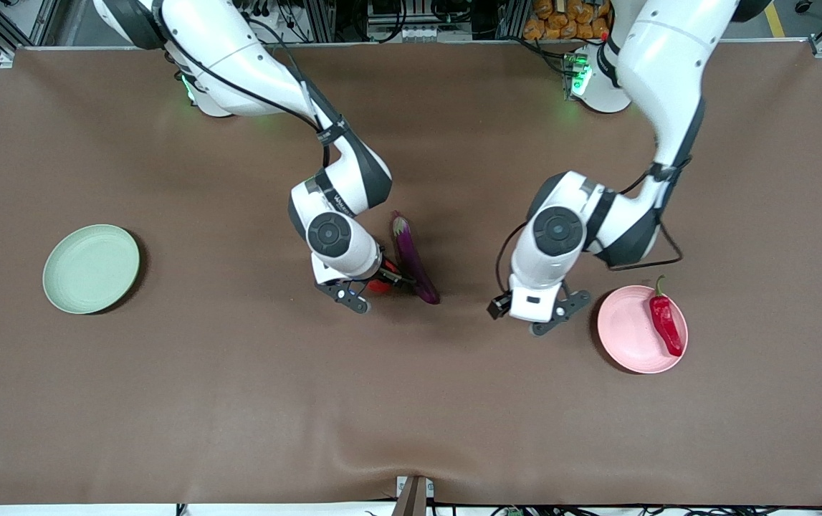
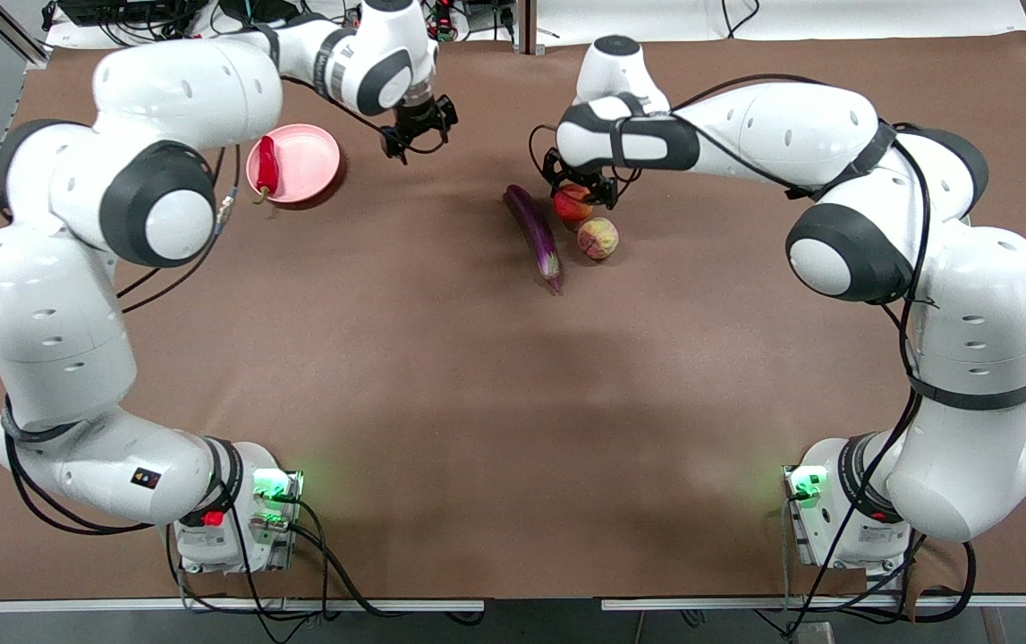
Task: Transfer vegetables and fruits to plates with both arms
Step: 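Grasp the purple eggplant with the left gripper while the right gripper lifts the apple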
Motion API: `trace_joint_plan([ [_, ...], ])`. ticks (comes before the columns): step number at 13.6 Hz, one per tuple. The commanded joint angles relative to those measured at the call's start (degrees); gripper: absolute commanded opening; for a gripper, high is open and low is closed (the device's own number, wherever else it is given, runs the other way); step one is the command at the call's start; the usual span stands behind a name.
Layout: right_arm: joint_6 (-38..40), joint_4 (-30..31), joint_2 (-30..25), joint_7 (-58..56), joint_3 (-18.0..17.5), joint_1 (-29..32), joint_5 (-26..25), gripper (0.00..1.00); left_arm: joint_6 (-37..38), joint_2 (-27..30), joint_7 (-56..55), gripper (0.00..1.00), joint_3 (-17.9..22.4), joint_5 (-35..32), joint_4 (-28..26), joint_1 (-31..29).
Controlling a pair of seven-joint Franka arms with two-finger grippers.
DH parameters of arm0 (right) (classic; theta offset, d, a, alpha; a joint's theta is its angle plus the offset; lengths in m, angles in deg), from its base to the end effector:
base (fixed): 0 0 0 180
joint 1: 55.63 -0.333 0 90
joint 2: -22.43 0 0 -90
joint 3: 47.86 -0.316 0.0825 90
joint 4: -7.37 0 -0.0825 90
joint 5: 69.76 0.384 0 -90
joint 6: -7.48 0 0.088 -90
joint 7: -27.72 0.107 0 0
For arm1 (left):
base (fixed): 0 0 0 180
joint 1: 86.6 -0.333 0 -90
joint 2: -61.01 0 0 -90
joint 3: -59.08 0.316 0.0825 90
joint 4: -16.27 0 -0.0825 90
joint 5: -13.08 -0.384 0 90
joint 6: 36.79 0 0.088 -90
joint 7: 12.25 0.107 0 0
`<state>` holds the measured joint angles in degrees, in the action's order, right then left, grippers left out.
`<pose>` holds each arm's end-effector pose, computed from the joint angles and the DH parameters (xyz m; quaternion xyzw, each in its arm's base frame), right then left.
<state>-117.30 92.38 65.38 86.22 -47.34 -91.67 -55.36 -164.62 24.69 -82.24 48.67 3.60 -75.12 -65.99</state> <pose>0.5733 0.4221 0.2261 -0.9577 0.2694 0.0902 0.0467 0.6084 -0.3399 0.2680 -0.9530 -0.3026 -0.0141 0.0020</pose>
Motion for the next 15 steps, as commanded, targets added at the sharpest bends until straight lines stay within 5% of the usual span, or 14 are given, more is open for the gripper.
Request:
trace_joint_plan([
  [1, 7.4, -7.0, 0.5, 0.1, -1.0, 3.2, -0.3, 0.00, 1.1, -3.2, -5.1, 1.00, 0.1, 1.0, 3.8, 2.1],
  [5, 26.8, -14.9, -1.9, -5.5, -5.8, 14.6, 0.2, 0.00, 0.9, -7.2, -13.5, 1.00, 0.2, 1.0, 7.4, 8.2],
  [9, 44.7, -13.2, -9.2, -26.6, -4.7, 27.3, -0.7, 0.00, 0.2, -8.9, -18.6, 1.00, 0.7, 1.0, 9.4, 13.1],
  [15, 48.1, -2.1, -13.2, -51.0, -3.5, 39.2, -16.2, 0.00, -5.2, -15.1, -23.6, 1.00, 1.8, 0.5, 14.4, 18.7],
])
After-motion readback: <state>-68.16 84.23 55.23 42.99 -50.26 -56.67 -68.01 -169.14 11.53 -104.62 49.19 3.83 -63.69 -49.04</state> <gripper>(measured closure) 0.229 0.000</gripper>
